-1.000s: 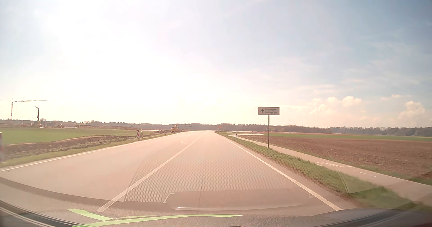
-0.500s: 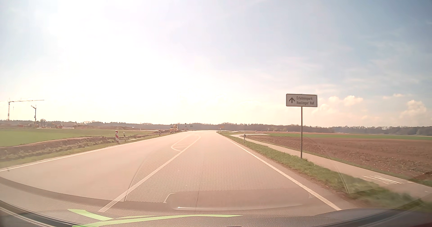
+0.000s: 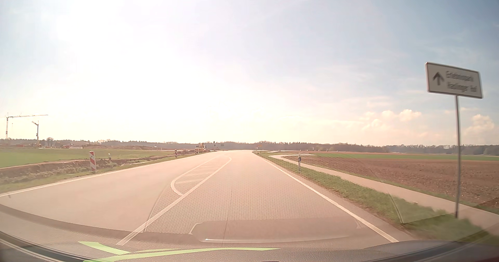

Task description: Follow the waypoints while adhering to traffic rules and regulations

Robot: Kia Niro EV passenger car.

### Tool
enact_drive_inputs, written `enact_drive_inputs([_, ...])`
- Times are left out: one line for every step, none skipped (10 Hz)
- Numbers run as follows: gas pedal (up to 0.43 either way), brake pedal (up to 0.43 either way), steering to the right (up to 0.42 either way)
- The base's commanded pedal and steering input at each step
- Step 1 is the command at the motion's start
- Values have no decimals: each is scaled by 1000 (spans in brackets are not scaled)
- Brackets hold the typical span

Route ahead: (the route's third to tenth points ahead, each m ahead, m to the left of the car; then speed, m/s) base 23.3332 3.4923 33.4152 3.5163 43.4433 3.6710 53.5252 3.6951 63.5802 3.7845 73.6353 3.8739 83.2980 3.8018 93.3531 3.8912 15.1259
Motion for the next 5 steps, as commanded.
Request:
enact_drive_inputs([0, 0, -5])
enact_drive_inputs([0, 0, -5])
enact_drive_inputs([0, 0, -5])
enact_drive_inputs([0, 0, -5])
enact_drive_inputs([0, 0, -5])
